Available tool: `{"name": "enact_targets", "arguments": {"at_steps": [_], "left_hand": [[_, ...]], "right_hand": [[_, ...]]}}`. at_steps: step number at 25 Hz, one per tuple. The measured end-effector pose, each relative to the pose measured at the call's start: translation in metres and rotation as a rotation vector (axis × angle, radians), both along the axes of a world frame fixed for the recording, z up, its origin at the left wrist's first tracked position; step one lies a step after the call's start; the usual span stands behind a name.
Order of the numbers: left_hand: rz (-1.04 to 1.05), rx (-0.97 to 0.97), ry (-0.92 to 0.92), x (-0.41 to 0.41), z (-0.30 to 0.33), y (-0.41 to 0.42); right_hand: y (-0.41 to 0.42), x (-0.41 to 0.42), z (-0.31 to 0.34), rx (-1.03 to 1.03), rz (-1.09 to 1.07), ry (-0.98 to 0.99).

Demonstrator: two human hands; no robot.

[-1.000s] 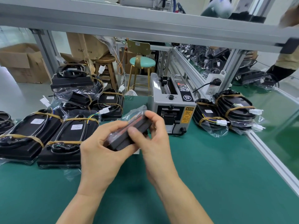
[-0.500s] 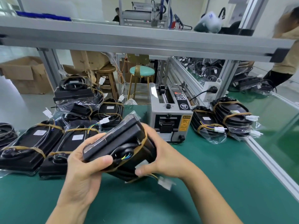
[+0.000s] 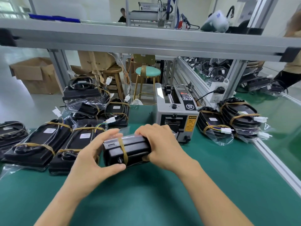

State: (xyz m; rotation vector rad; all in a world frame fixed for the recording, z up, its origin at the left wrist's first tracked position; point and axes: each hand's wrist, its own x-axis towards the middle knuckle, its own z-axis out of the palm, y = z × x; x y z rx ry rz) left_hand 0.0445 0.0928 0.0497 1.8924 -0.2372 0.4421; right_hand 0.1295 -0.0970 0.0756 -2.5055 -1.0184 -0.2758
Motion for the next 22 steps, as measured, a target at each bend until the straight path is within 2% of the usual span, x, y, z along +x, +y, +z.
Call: {"name": "enact_targets", "arguments": {"at_steps": [3, 5, 7, 9, 11, 15, 22], "left_hand": [[0.129, -0.091, 0.001, 0.001, -0.019, 0.001], [0.252, -0.108, 0.007, 0.002, -0.032, 0.001], [0.349, -0.154, 0.016, -0.001, -0.042, -0.003], [0.385, -0.167, 0.022, -0.003, -0.048, -0.006], [0.389, -0.102, 0.029, -0.004, -0.050, -0.010], [0.335, -0.080, 0.034, -0.006, -0.050, -0.012], [0.329, -0.121, 0.006, -0.009, -0.052, -0.019]], "right_hand": [[0.011, 0.007, -0.008, -0.011, 0.017, -0.041], [0.010, 0.007, -0.016, 0.077, -0.013, -0.002], [-0.001, 0.006, -0.027, 0.332, -0.171, 0.050], [-0.017, 0.010, -0.031, 0.705, -0.464, 0.195], [-0.029, 0.020, -0.032, 0.951, -0.704, 0.360], [-0.033, 0.038, -0.031, 1.074, -0.876, 0.490], [-0.023, 0.060, -0.029, 1.206, -0.930, 0.587]]}}
